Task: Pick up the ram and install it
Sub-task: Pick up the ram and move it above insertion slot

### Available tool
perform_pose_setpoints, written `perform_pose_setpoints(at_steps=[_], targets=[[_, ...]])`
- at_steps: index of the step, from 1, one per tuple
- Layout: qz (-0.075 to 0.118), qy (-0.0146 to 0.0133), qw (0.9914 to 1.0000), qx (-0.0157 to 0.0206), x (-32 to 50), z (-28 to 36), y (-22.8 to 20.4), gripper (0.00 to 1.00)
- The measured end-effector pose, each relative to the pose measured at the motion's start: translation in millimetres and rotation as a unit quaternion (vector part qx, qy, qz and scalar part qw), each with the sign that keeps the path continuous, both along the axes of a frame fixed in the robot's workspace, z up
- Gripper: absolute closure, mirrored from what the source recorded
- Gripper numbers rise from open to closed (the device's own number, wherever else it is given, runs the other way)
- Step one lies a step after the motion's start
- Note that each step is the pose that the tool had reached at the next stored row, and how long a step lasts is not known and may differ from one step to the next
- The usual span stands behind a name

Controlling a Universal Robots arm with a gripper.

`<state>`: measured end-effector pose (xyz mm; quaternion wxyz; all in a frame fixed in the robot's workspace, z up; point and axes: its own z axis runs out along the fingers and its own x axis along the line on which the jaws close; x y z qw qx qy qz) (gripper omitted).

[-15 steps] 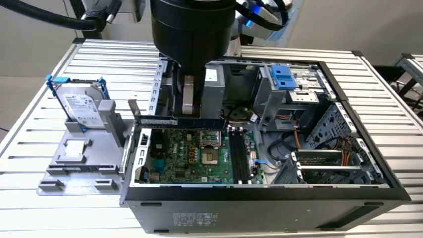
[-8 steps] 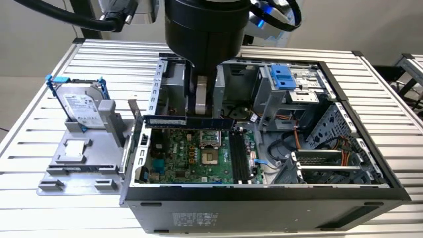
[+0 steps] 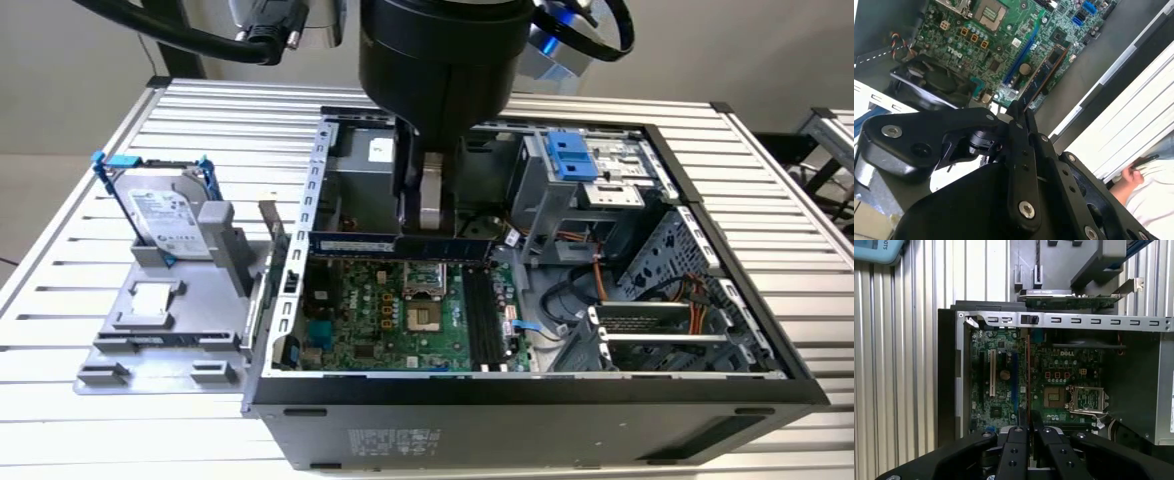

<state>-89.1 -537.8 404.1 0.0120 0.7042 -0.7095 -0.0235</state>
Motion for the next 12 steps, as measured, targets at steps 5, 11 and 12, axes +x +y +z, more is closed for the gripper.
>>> perform_pose_setpoints(at_steps=[5,11,12], targets=[[0.0,-0.0011,1.0,-0.0001,0.0,0.1,0.2,1.0],[0.0,-0.0336,0.99944,-0.0005,4.3,0.1,1.0,1.0],[0.0,-0.0364,0.99934,-0.0004,6.6,0.0,1.1,1.0]])
